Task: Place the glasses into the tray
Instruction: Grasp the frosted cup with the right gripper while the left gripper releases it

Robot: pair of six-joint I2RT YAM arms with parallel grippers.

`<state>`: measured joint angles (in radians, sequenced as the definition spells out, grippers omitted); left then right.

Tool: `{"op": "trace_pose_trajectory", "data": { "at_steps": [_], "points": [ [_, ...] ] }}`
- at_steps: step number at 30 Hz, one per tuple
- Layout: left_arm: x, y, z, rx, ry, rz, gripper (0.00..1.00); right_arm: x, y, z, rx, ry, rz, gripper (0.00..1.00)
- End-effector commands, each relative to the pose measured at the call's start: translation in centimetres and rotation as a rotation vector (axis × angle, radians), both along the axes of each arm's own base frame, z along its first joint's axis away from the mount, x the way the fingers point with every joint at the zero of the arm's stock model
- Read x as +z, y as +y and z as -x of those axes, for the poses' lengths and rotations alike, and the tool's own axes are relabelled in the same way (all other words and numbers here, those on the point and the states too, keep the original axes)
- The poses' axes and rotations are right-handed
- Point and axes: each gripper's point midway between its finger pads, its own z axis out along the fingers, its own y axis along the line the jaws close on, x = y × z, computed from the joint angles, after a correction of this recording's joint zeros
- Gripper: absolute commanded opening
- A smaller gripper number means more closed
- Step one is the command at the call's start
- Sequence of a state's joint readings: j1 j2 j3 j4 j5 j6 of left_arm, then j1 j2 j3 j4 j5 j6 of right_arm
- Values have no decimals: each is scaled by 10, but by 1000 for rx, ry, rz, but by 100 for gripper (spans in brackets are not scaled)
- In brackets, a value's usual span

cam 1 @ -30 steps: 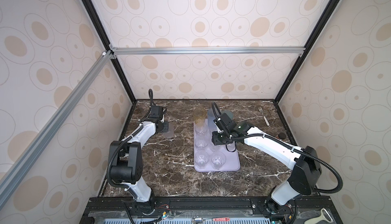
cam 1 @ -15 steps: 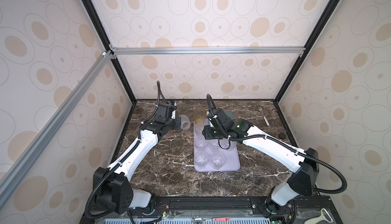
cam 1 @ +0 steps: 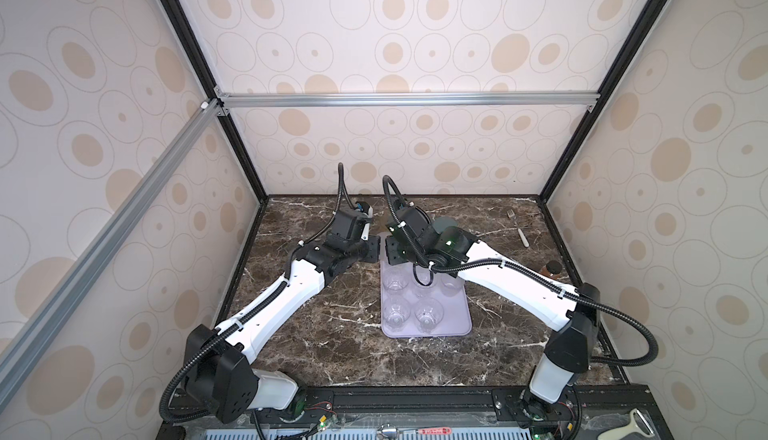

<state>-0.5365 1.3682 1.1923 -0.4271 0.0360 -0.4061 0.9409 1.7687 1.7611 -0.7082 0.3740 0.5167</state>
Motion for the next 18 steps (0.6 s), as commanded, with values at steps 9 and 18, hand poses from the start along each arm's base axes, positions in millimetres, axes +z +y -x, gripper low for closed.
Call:
{"op": "trace_pose_trajectory", "data": {
  "at_steps": [9, 18],
  "points": [
    [54, -24, 6, -27, -87, 130, 0, 4, -25, -24, -87, -122, 229, 10],
    [73, -40, 9, -62, -118, 194, 0, 0, -28, -28, -100, -137, 269, 12]
  ]
}}
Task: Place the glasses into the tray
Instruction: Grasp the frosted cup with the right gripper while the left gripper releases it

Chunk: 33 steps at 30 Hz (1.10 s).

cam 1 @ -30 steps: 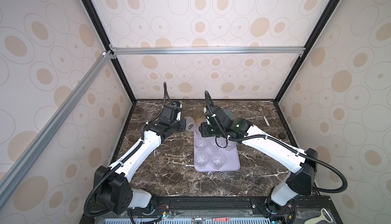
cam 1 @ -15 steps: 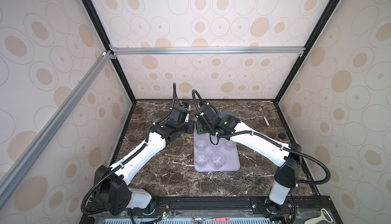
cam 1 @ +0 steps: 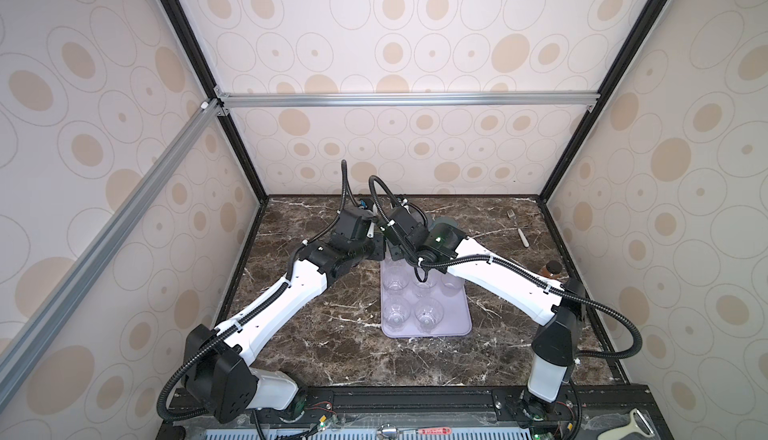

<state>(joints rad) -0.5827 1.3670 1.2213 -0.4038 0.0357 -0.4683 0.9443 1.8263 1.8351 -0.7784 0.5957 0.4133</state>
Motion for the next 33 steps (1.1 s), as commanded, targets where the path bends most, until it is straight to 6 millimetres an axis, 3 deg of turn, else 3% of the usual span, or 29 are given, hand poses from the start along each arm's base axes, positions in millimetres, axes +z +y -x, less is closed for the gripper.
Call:
{"op": "trace_pose_trajectory", "data": {
  "at_steps": [1, 9, 13, 23, 28, 33],
  "points": [
    [56, -22, 6, -54, -100, 123, 0, -6, -5, -7, -27, -16, 55, 12],
    [46, -26, 5, -48, -91, 92, 0, -8, -7, -7, -36, -19, 72, 19],
    [46, -27, 5, -49, -91, 89, 0, -11, -10, -7, -47, -17, 84, 8],
    [75, -27, 13, -69, -150, 149, 29, -7, -16, -9, -57, -19, 75, 1],
    [80, -24, 17, -73, -164, 148, 32, -3, -21, -11, -64, -26, 70, 0],
    [76, -4, 16, -20, -195, 54, 37, 6, -38, -12, -86, -37, 80, 0]
  ]
}}
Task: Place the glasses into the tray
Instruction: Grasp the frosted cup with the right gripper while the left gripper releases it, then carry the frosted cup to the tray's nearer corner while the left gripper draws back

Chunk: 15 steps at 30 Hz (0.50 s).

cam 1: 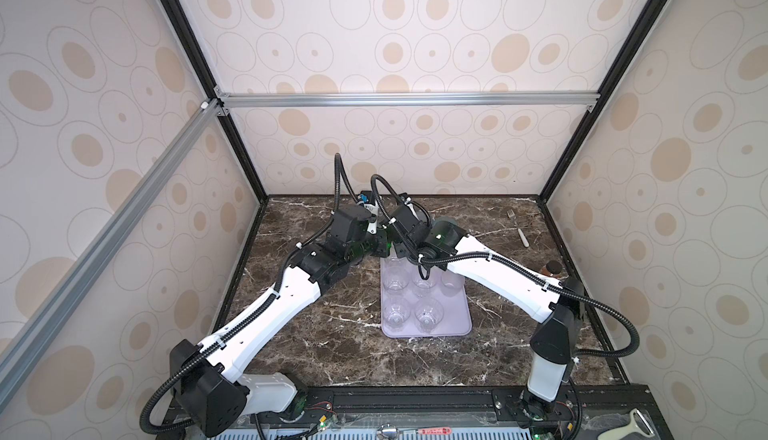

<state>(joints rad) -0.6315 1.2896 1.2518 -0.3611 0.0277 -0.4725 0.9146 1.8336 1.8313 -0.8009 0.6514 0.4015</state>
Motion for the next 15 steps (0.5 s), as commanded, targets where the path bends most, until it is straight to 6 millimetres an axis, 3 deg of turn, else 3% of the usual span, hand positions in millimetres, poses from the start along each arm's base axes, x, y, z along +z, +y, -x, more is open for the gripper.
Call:
{"op": "trace_pose_trajectory", "data": {
  "at_steps": [1, 7, 11, 15],
  "points": [
    [21, 14, 1, 39, -78, -52, 39, 12, -23, 0, -35, -25, 20, 0],
    [12, 39, 3, 105, -137, -144, 51, 19, -77, 6, -102, -10, 16, 0],
    [5, 55, 7, 146, -175, -183, 55, 9, -128, 20, -161, 69, -38, 0],
    [-6, 66, 8, 170, -172, -222, 56, -7, -169, 46, -206, 182, -111, 0]
  ]
}}
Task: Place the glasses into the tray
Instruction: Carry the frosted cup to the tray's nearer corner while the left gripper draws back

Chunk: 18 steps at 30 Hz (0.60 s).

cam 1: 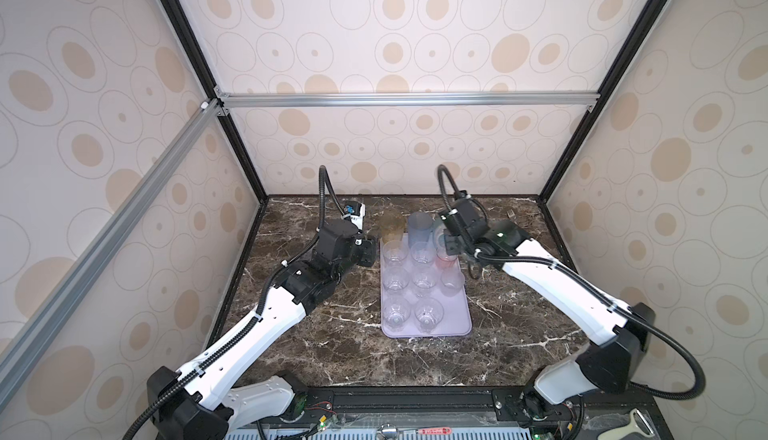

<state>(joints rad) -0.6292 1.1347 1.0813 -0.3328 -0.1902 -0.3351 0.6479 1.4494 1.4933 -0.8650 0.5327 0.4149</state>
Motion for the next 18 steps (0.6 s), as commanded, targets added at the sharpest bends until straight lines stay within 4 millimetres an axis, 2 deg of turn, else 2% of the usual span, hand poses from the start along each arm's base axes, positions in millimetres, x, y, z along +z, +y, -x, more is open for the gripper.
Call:
{"op": "trace_pose_trajectory", "data": {
  "at_steps": [1, 5, 10, 14, 18],
  "points": [
    [4, 12, -2, 38, -46, -47, 56, -19, -23, 32, -11, 133, -72, 0],
    [-7, 16, -1, 43, -37, -62, 57, -38, -51, 68, -32, 250, -51, 0],
    [-23, 17, 1, 42, -18, -70, 57, -52, -68, 107, -55, 344, -55, 0],
    [-35, 14, 2, 30, 2, -60, 57, -80, -60, 122, -56, 417, -124, 0],
    [-42, 14, 3, 23, 14, -65, 58, -107, -45, 124, -58, 454, -166, 0]
  ]
}}
